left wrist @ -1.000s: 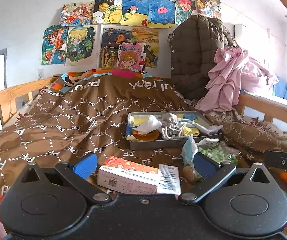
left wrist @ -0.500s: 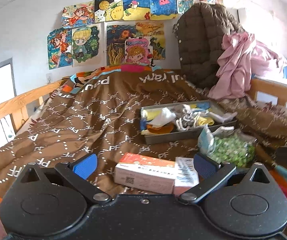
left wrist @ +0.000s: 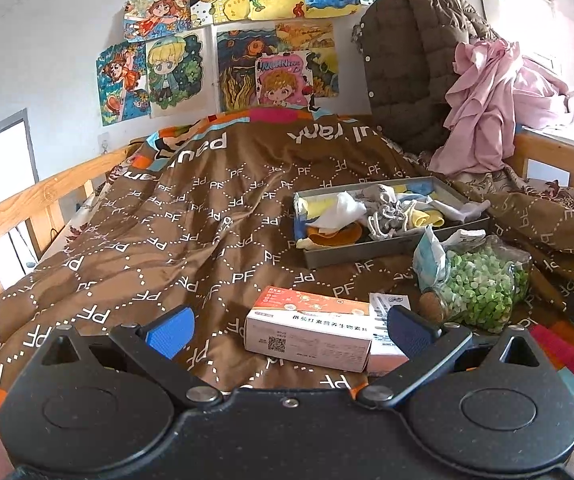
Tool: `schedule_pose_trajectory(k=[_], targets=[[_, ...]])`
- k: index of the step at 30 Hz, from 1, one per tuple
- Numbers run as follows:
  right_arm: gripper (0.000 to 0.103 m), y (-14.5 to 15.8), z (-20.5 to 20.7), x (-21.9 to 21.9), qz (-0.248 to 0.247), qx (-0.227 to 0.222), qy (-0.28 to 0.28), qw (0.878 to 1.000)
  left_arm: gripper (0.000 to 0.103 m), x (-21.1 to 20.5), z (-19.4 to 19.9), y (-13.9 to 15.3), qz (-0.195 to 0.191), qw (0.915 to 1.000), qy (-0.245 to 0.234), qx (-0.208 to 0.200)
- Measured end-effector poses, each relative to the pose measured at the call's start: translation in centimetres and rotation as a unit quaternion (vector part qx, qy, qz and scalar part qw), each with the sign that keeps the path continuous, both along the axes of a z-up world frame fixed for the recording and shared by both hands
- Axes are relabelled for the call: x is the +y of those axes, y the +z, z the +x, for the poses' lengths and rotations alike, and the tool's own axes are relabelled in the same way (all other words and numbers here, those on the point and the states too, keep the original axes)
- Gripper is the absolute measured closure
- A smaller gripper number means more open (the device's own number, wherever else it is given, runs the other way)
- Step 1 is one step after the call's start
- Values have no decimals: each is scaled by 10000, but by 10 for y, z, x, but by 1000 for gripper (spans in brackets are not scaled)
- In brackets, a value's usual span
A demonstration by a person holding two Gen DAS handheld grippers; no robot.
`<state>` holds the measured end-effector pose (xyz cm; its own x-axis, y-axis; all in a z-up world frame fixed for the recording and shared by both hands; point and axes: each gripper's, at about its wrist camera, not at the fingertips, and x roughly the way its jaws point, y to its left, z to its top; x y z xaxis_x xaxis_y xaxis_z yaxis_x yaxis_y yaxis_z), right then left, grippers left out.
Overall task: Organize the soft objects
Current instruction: 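Move both open tools toward the packets beside the bag of green pieces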
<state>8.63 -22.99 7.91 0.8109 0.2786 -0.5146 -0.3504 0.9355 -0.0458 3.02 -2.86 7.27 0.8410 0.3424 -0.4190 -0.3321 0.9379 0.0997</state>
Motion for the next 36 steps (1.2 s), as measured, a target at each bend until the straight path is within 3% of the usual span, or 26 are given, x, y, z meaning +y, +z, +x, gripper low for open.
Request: schedule_pose_trajectory(k=[15, 36], targets=[[0, -3, 11, 14, -170, 232, 266, 9992, 1, 12, 14, -9, -64, 9993, 232, 285], [0, -4, 38, 27, 251, 630, 768, 9947, 1, 34, 37, -10, -5, 9956, 776, 525]])
